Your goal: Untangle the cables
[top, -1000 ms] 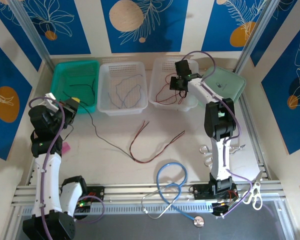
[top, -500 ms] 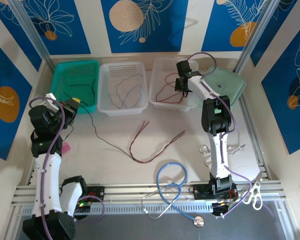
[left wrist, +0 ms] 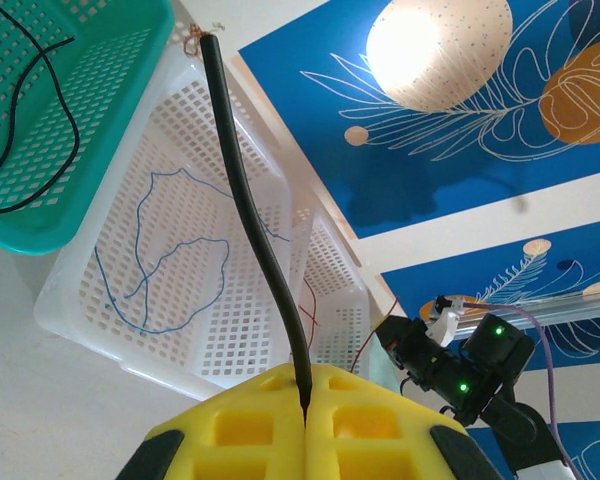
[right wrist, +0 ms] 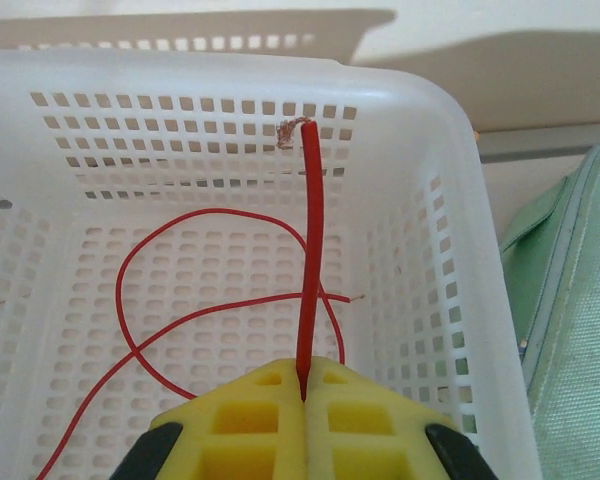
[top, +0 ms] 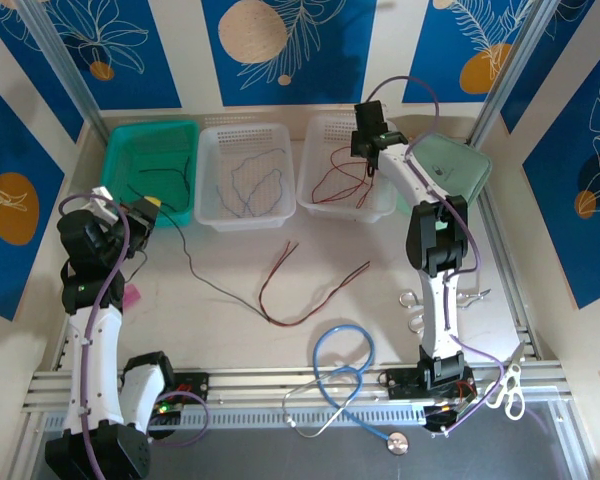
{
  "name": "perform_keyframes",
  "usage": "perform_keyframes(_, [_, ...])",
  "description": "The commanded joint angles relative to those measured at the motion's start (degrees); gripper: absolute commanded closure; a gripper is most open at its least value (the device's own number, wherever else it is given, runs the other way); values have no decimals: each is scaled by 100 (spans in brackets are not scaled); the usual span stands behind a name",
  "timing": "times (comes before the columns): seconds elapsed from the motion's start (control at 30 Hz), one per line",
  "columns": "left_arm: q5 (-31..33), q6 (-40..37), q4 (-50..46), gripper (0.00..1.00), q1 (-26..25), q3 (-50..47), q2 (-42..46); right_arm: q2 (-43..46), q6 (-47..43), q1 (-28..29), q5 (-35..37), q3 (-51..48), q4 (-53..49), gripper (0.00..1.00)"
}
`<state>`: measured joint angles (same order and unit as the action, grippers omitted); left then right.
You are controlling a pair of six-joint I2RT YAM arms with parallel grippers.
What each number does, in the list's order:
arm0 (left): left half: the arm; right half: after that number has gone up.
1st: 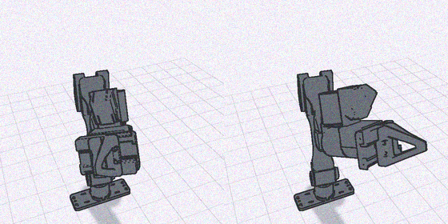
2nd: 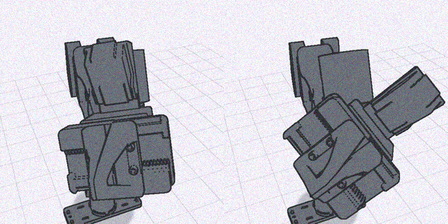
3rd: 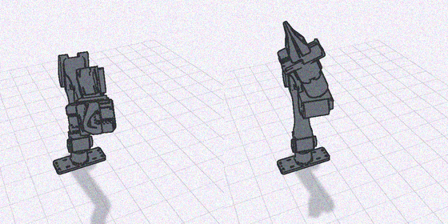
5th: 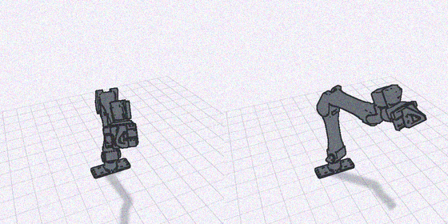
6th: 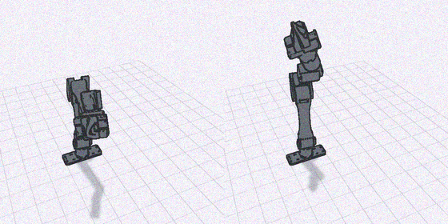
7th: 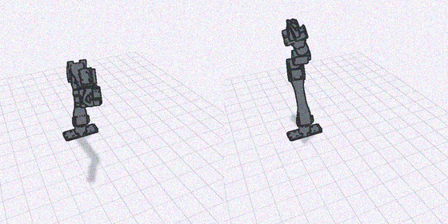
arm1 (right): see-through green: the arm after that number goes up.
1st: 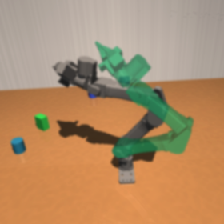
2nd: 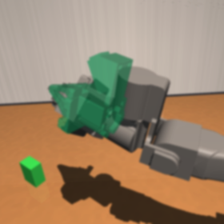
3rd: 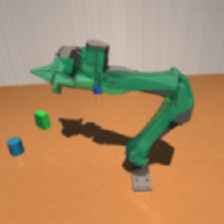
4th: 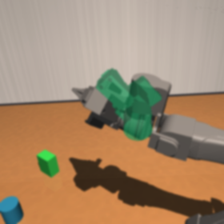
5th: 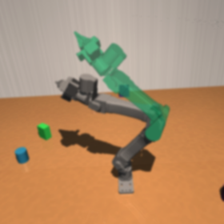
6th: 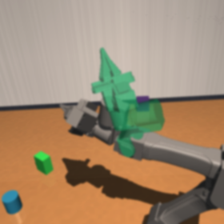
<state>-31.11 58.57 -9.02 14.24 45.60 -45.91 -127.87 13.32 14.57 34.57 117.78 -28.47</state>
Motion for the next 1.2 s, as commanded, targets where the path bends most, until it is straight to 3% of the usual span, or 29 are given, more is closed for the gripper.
perform_keyframes(0.0, [-87, -72, -38, 100, 55, 221, -7, -398, -306, 71, 86, 324, -513, 100])
perform_keyframes(0.27, [-111, -89, -109, 100, 53, 361, -41, -1014, 264, 11, -954, 606, -1434, 100])
perform_keyframes(0.37, [-122, -49, -78, 100, 48, 388, -58, -1186, 394, -20, -979, 842, -1772, 100])
perform_keyframes(0.53, [-103, -29, -58, 100, 46, 376, -50, -1105, 389, -44, -914, 994, -1918, 67])
perform_keyframes(0.77, [-18, -25, 14, 100, 35, 616, -112, -249, 392, -20, -1162, 1034, -1899, 39])
perform_keyframes(0.9, [-48, -67, 155, 100, 12, 1046, -306, 658, 617, -39, -1415, 290, -1413, 23])
perform_keyframes(1.17, [56, 48, 831, 100, -212, 2126, -955, 2209, 947, 86, -1840, -1266, -682, 18])
